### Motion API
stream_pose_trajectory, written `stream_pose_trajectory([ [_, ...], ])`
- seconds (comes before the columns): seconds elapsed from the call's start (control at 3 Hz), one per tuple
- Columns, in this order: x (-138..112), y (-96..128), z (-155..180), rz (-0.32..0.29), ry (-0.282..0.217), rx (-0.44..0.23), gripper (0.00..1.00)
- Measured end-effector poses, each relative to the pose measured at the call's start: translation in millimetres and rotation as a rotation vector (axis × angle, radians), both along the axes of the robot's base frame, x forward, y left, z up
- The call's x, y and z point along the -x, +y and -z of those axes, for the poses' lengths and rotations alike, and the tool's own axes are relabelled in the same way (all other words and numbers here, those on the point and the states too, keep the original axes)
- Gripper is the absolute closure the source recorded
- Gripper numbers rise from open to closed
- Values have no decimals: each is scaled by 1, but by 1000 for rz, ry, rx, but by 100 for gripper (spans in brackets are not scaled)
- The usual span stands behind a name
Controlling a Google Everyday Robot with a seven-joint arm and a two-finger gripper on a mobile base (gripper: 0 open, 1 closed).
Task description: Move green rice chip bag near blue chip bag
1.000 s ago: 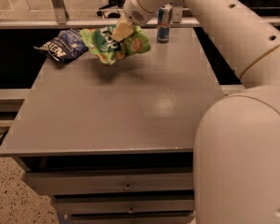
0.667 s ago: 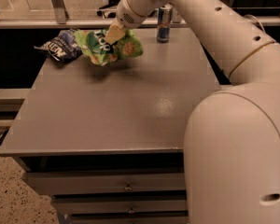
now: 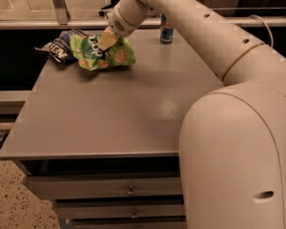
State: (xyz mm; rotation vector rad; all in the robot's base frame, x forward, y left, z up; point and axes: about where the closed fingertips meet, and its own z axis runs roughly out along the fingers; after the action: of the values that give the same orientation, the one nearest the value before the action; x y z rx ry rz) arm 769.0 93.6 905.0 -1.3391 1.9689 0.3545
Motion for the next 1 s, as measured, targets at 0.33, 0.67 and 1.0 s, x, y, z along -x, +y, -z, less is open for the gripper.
stream_pose_trajectory([
  [0.33, -2, -3, 9, 33, 26, -14, 28],
  [0.67, -3, -14, 7, 57, 31, -43, 4],
  [1.0, 12, -36, -18, 74, -8, -101, 0],
])
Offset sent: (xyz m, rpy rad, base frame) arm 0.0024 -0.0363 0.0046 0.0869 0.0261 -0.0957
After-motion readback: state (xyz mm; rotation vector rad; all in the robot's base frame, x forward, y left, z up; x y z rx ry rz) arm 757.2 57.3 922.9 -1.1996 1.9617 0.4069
